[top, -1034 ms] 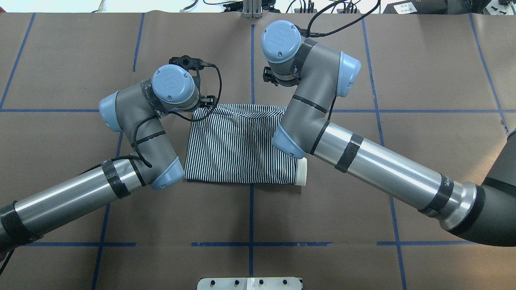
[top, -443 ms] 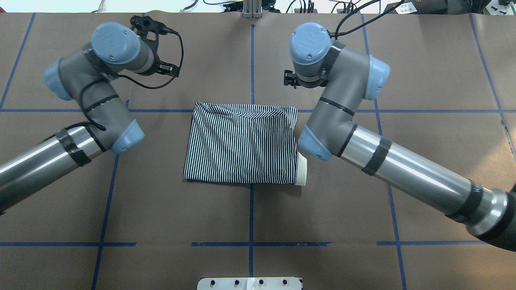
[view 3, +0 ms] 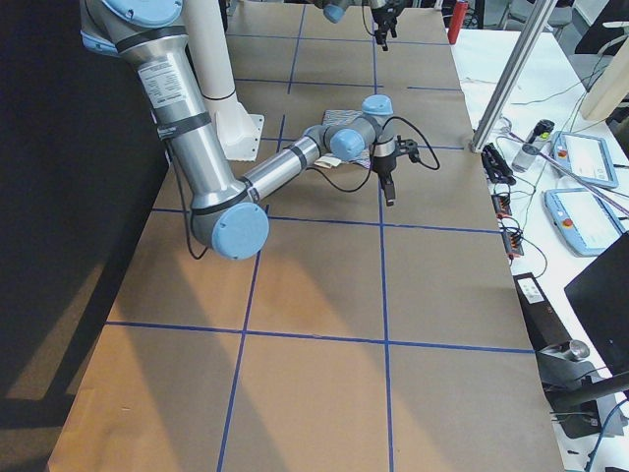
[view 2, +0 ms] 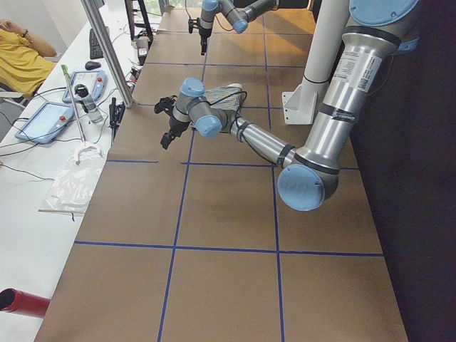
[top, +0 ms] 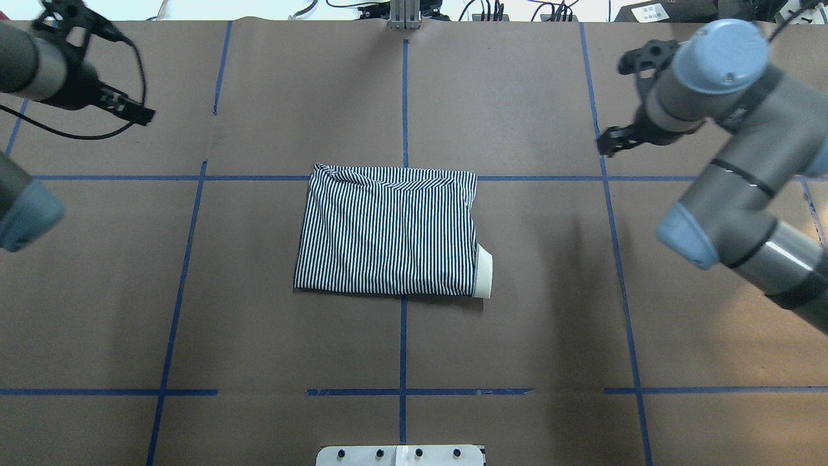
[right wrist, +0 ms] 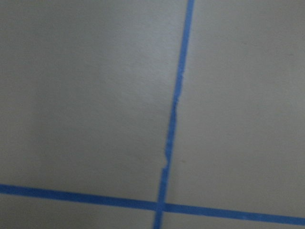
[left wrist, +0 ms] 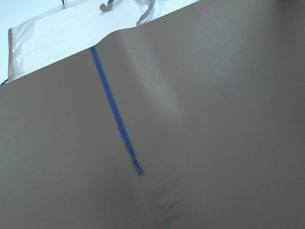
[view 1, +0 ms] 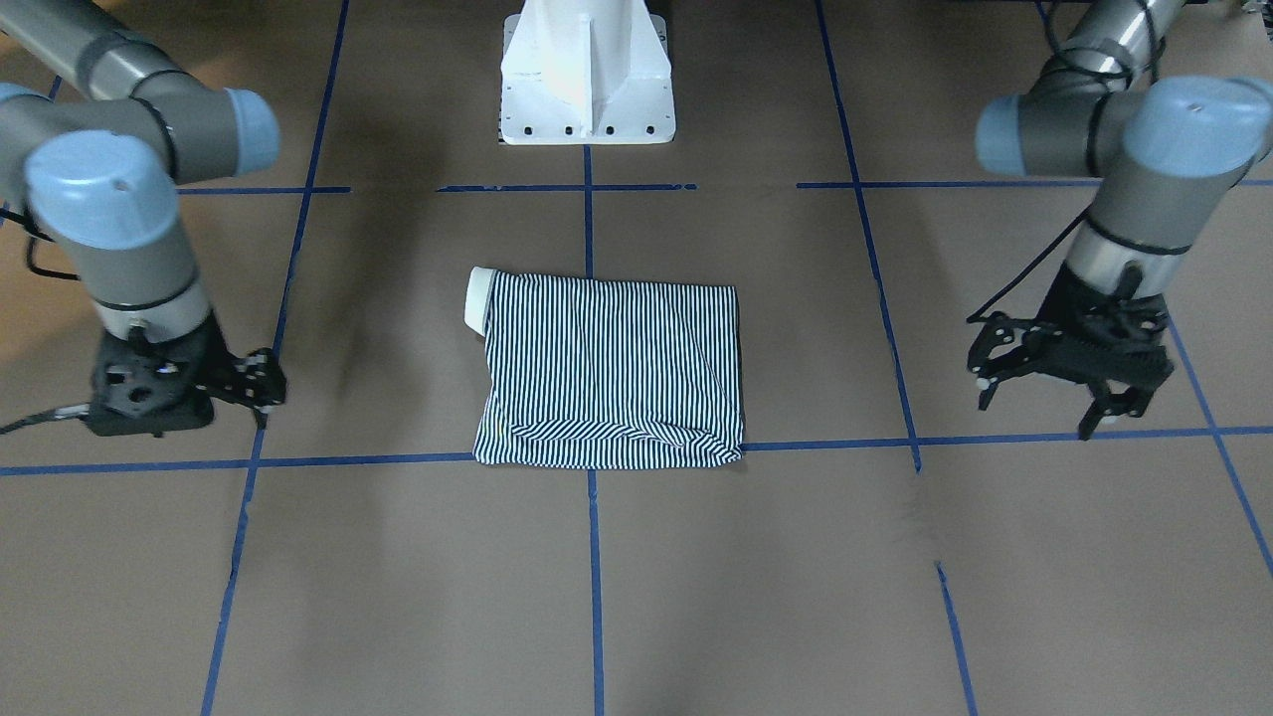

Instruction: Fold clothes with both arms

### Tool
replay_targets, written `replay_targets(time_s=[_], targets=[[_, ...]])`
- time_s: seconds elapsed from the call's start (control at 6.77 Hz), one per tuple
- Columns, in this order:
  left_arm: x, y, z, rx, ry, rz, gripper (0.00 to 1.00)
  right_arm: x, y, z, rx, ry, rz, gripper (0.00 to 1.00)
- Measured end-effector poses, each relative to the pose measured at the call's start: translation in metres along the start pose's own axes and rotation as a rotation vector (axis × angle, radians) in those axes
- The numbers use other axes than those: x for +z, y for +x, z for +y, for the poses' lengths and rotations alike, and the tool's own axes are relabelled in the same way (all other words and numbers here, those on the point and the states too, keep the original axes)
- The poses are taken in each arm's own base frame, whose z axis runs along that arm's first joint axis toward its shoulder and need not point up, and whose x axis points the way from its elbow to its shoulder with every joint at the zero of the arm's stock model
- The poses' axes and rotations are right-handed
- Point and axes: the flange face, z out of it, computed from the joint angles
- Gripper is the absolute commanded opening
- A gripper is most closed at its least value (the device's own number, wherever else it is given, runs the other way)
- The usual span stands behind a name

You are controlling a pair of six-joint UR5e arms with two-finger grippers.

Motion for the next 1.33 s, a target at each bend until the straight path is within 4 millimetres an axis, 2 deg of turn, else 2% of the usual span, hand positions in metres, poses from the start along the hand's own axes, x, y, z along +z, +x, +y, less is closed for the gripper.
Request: replay_targets(time_s=[0.15, 0.3, 0.44, 0.59, 0.74, 0.89, 1.03, 1.33], targets=[[-0.028, -0.046, 0.031, 0.045, -0.016, 0.003, 1.0, -0.006, 0.078, 0.028, -0.053, -0.036, 0.002, 1.0], [-0.046, -0.086, 0.061, 0.054, -0.041, 0.004, 1.0, -0.009, 0.157, 0.059, -0.099, -0.083, -0.014, 1.0], [-0.049, -0.12, 0.096, 0.023, -0.086, -0.008, 1.0, -0.009, 0.228, 0.101, -0.108, -0.133, -0.035, 1.0], [-0.051, -0.165, 0.133, -0.053, -0.126, -0.042, 1.0, -0.003, 0.279, 0.147, -0.069, -0.182, -0.043, 1.0], [-0.064, -0.212, 0.164, -0.141, -0.138, -0.068, 1.0, 0.004, 0.313, 0.185, -0.014, -0.226, -0.05, 1.0], [-0.07, -0.24, 0.191, -0.195, -0.172, -0.05, 1.0, 0.012, 0.341, 0.214, 0.061, -0.257, -0.085, 1.0], [-0.065, -0.255, 0.216, -0.243, -0.249, -0.011, 1.0, 0.015, 0.361, 0.231, 0.131, -0.267, -0.148, 1.0], [-0.061, -0.261, 0.247, -0.358, -0.396, 0.033, 1.0, 0.017, 0.374, 0.242, 0.189, -0.269, -0.21, 1.0]])
